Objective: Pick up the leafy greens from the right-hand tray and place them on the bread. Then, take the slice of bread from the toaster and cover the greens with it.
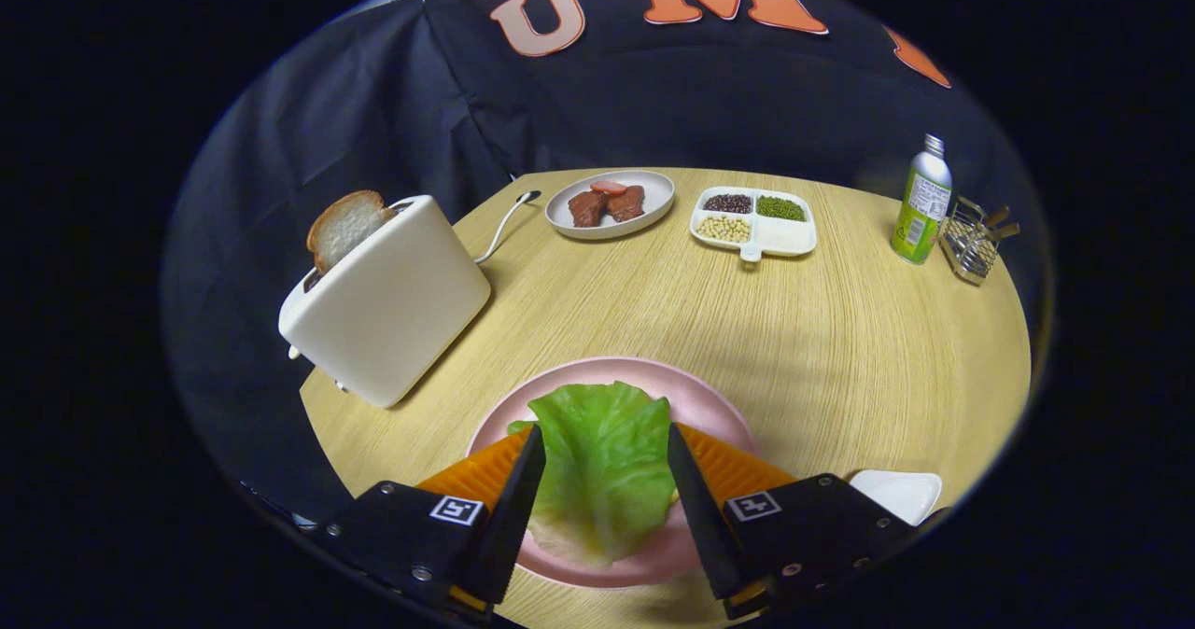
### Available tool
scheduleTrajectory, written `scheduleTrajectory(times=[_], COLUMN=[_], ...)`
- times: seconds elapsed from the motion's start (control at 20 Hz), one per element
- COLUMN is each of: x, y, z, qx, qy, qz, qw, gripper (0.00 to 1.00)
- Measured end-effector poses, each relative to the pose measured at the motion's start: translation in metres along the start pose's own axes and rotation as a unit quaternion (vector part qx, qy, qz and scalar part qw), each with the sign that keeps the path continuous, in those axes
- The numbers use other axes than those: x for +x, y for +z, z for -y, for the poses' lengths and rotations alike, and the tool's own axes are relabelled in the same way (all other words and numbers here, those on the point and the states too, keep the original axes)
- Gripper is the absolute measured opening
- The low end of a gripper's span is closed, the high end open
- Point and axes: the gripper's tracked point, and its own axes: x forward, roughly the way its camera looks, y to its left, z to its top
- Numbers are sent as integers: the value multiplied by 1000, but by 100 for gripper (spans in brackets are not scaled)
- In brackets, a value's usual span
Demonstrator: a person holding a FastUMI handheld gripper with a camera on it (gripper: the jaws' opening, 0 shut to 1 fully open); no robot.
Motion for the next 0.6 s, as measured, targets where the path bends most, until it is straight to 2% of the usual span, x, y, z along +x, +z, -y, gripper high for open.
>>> scheduleTrajectory(times=[0.3, 0.6], x=[-8, -16], y=[41, 101], z=[-25, -63], qx=[3, 8], qy=[14, 23], qz=[15, 37], qw=[1000, 999], gripper=[85, 92])
